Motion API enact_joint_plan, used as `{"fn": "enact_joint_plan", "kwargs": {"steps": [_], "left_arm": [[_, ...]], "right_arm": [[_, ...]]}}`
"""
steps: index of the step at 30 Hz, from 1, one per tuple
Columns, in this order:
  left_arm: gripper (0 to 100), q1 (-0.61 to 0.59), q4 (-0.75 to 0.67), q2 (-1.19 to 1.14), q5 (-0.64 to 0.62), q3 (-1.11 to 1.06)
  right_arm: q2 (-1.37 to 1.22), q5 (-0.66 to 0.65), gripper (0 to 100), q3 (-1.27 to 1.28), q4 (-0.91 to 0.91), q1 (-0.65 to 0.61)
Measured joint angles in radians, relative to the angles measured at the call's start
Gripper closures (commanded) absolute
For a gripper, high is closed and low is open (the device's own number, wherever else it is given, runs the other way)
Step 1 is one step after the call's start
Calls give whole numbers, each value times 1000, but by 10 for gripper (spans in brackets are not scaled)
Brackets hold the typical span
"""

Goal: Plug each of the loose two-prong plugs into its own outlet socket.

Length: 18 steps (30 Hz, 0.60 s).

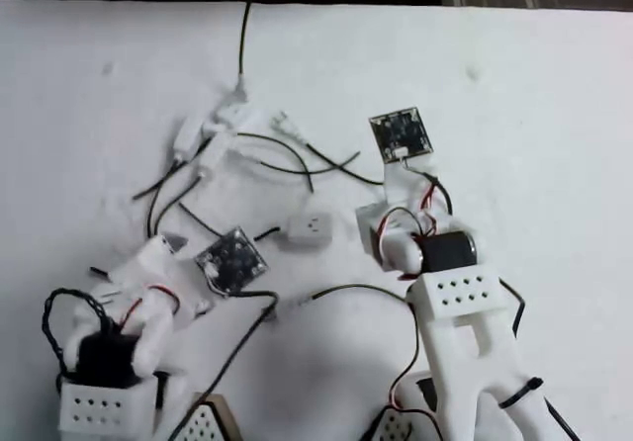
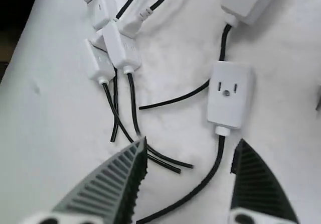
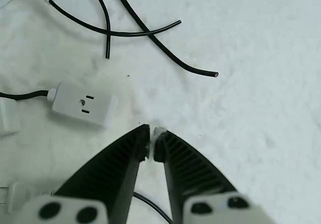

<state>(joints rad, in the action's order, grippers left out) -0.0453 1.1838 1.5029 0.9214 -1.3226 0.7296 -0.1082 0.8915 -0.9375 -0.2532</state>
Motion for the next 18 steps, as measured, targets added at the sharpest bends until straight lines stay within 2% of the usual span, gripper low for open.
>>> {"fn": "enact_joint_plan", "kwargs": {"steps": [5, 18], "left_arm": [[778, -51, -127, 6, -5, -78], [778, -58, -153, 6, -98, -78]], "right_arm": [[0, 0, 977, 8, 31, -26], [0, 0, 977, 32, 74, -46]]}}
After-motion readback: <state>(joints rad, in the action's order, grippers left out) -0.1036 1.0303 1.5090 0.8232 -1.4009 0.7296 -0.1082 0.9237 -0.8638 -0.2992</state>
